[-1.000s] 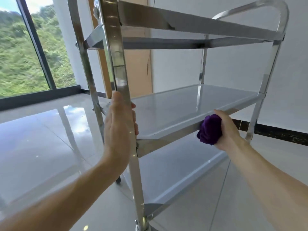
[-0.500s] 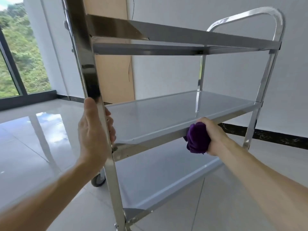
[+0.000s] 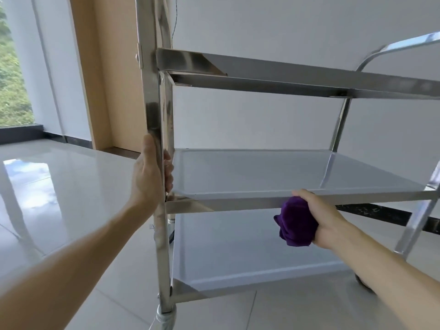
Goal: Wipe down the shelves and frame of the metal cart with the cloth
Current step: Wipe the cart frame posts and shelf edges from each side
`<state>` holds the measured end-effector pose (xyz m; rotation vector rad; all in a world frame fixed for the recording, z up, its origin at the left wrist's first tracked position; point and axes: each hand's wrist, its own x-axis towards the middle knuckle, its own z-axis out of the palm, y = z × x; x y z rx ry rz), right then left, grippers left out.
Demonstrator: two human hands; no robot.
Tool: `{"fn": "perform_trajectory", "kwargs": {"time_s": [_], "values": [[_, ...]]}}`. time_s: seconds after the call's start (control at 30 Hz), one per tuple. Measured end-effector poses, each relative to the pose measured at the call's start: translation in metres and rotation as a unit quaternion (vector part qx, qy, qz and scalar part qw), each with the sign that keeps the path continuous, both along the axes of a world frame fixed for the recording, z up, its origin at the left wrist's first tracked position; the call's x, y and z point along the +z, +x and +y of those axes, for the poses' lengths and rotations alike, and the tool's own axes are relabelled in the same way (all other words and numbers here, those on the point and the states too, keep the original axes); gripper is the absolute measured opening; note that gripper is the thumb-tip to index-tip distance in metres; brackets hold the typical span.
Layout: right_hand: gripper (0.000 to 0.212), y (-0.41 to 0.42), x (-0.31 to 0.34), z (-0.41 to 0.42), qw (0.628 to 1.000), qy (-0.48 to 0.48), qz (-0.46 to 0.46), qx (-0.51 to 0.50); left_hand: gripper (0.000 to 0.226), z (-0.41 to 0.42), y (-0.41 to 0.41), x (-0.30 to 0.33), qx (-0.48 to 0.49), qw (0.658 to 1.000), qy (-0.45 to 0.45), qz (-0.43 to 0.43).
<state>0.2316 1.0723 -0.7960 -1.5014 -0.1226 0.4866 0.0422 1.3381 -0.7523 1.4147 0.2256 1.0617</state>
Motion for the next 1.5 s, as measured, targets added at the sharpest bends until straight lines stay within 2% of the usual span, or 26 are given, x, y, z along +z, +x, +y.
{"fn": "perform_trajectory", "kwargs": {"time_s": [0.3,0.5,0.7,0.83,0.9,1.0,1.17,1.27,1.4,1.5], "values": [[0.022,0.006,-0.002,-0.043,0.997,-0.01,-0.018,-0.068,0.064,-0.01,0.043,0.002,-0.081,0.996,0.014,0.028],[0.039,0.004,-0.001,-0.069,0.994,-0.019,-0.046,-0.093,0.064,-0.023,0.058,0.005,-0.126,0.99,0.042,0.043],[0.064,-0.014,0.012,-0.09,0.994,-0.097,-0.053,-0.018,0.062,-0.029,0.061,0.006,-0.141,0.987,0.054,0.045],[0.064,-0.032,0.029,-0.085,0.979,-0.139,-0.144,0.031,0.045,-0.027,0.059,0.011,-0.121,0.991,0.052,0.022],[0.058,-0.041,0.048,-0.077,0.963,-0.143,-0.226,0.024,0.029,-0.025,0.055,0.02,-0.092,0.994,0.06,0.001],[0.04,-0.06,0.095,-0.061,0.93,-0.103,-0.352,0.009,0.045,-0.024,0.051,0.053,-0.067,0.996,0.055,-0.035],[0.042,-0.088,0.187,-0.018,0.859,0.014,-0.511,0.007,0.038,-0.018,0.05,0.149,-0.075,0.991,0.081,-0.069],[0.041,-0.086,0.252,0.016,0.81,0.039,-0.585,0.002,0.038,-0.016,0.053,0.208,-0.068,0.987,0.129,-0.063],[0.043,-0.067,0.318,0.059,0.757,-0.033,-0.652,-0.028,0.038,-0.019,0.066,0.248,-0.067,0.987,0.142,-0.043],[0.058,-0.049,0.313,0.084,0.72,-0.191,-0.667,0.014,0.033,-0.023,0.079,0.245,-0.062,0.986,0.152,-0.037]]}}
